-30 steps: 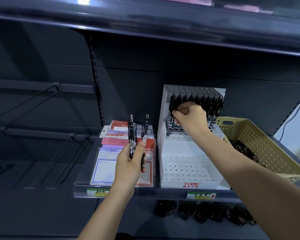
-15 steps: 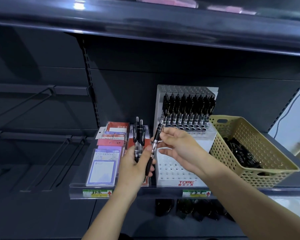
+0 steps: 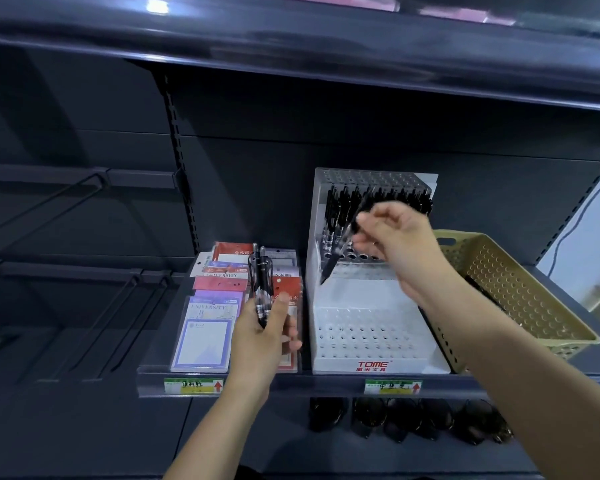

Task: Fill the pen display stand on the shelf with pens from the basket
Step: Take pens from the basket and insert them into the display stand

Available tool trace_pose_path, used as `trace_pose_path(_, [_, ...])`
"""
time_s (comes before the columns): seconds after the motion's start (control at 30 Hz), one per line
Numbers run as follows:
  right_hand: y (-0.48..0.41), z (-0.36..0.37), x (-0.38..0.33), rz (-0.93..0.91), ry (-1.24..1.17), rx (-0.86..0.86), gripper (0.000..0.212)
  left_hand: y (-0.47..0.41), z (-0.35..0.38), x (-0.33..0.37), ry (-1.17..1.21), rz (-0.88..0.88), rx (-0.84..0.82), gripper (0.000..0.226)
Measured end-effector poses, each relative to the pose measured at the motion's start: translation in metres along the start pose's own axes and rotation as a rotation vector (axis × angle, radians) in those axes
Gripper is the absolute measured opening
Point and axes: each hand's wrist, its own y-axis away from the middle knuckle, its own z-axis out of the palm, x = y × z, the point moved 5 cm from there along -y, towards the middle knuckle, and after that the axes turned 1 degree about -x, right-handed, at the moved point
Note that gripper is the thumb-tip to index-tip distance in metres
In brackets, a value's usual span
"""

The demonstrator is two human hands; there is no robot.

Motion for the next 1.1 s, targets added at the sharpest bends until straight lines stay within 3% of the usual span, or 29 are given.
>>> trace_pose_path(0.1, [-0.012,-0.010,-0.015,-0.141,0.077,0.180,0.007,-0.002,-0.006,0.001,-0.146,0.031,0.029,0.021])
trace_pose_path(0.27, [-0.022,-0.004,-0.017,-0.232,0.269,0.273,0.006,0.002,-0.004,0.009,-0.166,0.032,0.008,0.032])
trace_pose_path(0.33, [-0.026,-0.002,-0.017,-0.255,0.298,0.285,0.006,0.001,-0.006,0.009,-0.170,0.045,-0.003,0.043])
trace_pose_path(0.6, [-0.037,0.003,-0.016,-0.248,0.326,0.296,0.018,-0.006,-0.012,0.005,-0.053,-0.001,-0.003,0.034])
trace_pose_path(1.1, [-0.043,0.003,0.003,-0.182,0.467,0.227,0.007,-0.009,-0.010,-0.001,-0.072,0.030,0.010,0.035])
